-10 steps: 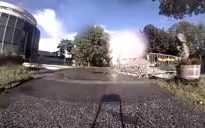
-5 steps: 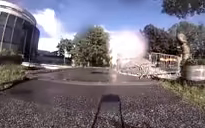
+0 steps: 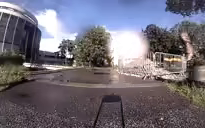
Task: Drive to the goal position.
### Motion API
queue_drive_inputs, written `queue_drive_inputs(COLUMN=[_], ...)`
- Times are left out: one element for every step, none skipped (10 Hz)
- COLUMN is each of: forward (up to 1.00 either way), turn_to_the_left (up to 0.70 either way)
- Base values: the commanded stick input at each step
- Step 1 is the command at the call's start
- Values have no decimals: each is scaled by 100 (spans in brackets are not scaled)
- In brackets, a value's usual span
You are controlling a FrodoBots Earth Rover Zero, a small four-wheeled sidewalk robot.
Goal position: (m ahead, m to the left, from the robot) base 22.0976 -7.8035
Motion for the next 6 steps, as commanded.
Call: queue_drive_inputs(forward=[50,50,50,50,50,50], turn_to_the_left=[0,0,0,0,0,0])
